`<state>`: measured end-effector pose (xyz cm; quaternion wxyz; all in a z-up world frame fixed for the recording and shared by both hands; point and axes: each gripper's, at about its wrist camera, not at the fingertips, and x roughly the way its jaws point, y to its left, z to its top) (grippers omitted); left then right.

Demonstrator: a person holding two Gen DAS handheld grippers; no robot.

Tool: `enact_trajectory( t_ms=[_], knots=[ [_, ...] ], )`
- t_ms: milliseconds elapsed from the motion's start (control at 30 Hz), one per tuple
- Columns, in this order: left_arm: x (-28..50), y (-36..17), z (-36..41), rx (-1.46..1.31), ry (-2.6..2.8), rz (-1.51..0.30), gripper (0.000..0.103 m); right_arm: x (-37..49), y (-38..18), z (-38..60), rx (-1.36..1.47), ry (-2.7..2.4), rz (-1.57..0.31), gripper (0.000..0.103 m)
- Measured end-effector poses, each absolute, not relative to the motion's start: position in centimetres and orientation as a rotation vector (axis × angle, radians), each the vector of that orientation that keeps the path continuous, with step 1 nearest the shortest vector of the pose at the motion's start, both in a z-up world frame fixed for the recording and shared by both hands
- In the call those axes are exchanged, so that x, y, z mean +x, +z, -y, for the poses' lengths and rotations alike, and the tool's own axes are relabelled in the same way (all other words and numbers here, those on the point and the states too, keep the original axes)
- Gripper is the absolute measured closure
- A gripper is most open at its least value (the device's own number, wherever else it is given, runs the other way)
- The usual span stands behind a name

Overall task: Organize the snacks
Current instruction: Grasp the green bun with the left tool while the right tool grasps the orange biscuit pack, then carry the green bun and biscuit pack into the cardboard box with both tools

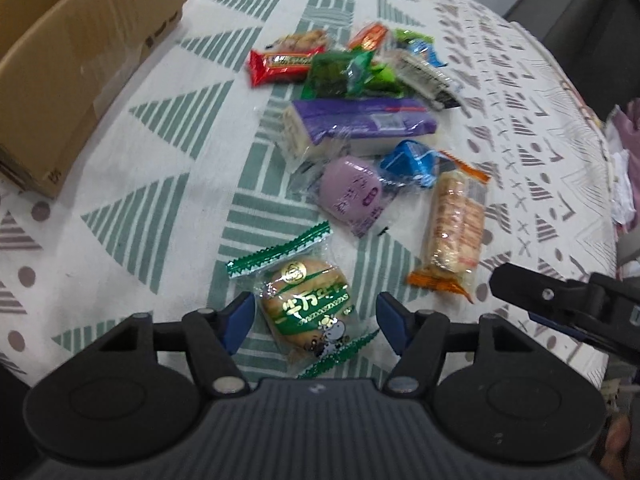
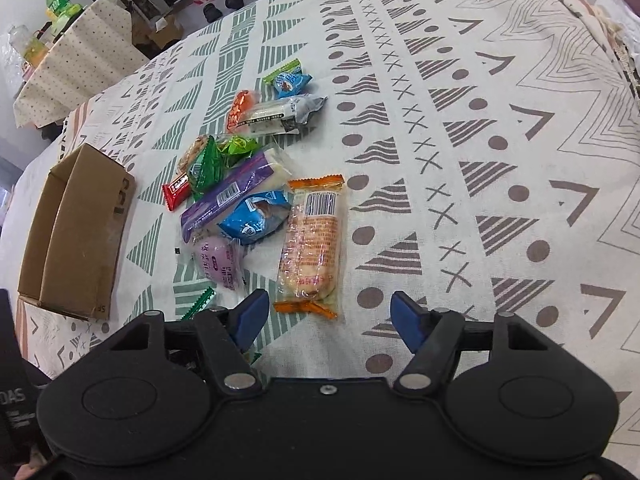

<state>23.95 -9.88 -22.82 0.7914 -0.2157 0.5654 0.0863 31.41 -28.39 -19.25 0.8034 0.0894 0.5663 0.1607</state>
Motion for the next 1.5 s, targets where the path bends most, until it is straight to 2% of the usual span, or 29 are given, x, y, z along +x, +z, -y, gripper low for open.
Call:
enact_trajectory(
  t_ms=[167,200,233,267,467,633,767,800,833,867,933,1500],
  knots=[
    [24.3,-23.8,10.2,-0.452,0.23,-1.209,0.038,31.9,-19.9,27.8,0.176,0.346,-1.216,0.035],
    [24.3,-23.7,10.3,-0.438,0.237,-1.203,0.041,32.0,-20.1,27.8,0.183,0.342,-1.215,0.035],
    [24.3,-23.6,10.4,-0.42,0.247,-1.203,0.052,32.1,-20.2,27.9,0.192,0.34,-1.212,0.035],
    [24.2,-23.6,10.4,-0.409,0.255,-1.205,0.055,32.2,-20.2,27.9,0.201,0.346,-1.207,0.035],
    [24.0,-23.0,9.2,-0.417,0.277,-1.18,0.056,32.6,-20.6,26.9,0.165,0.32,-1.18,0.035],
    [24.0,-22.7,7.6,-0.419,0.302,-1.162,0.056,32.9,-21.1,25.8,0.146,0.319,-1.165,0.029],
    [23.9,-22.0,6.6,-0.416,0.317,-1.136,0.056,33.1,-21.7,24.4,0.095,0.315,-1.173,0.03],
    [23.9,-21.9,6.4,-0.416,0.321,-1.132,0.056,33.2,-22.0,24.1,0.078,0.31,-1.184,0.037],
    [23.9,-21.8,6.2,-0.414,0.324,-1.131,0.056,33.2,-22.3,23.9,0.066,0.308,-1.2,0.052],
    [23.9,-21.7,6.0,-0.416,0.329,-1.13,0.056,33.3,-22.6,23.7,0.063,0.309,-1.219,0.062],
    [23.8,-21.4,5.6,-0.424,0.334,-1.127,0.056,33.3,-22.6,23.7,0.06,0.306,-1.223,0.07],
    [22.1,-15.0,2.3,-0.43,0.309,-1.009,0.056,31.4,-15.2,22.9,0.231,0.354,-1.111,0.071]
  ],
)
